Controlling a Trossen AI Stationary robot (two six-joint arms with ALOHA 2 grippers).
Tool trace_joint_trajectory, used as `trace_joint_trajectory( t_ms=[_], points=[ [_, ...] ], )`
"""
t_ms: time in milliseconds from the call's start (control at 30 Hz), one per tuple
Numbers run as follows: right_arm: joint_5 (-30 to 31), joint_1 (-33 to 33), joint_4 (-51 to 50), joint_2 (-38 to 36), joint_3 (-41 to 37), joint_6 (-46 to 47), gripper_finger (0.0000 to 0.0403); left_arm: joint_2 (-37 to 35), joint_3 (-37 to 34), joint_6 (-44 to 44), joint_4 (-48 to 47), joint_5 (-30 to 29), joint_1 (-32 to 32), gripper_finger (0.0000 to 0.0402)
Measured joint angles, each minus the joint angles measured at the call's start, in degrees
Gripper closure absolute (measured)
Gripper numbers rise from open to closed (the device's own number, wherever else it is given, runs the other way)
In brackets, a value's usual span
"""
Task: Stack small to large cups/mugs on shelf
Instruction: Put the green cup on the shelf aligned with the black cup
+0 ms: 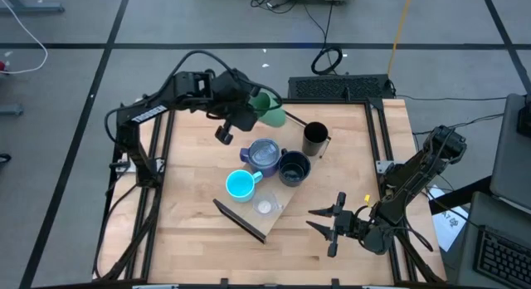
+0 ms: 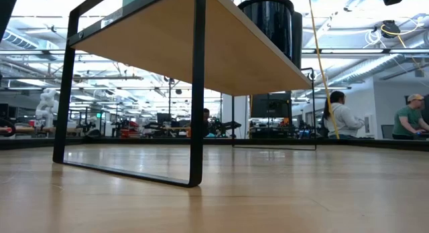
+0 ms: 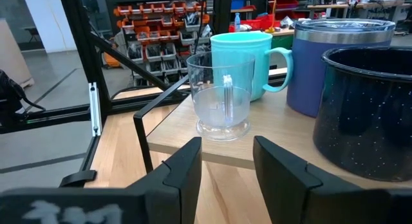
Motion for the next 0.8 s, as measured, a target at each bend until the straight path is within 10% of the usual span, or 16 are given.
trace_joint_trajectory(
  t_ms=[800],
  points=[
    [0.00,0.00,0.00,0.00,0.00,0.02,0.0273,0.85,-0.02,4.41,7.24,6.10,2.57,0.0400]
  ],
)
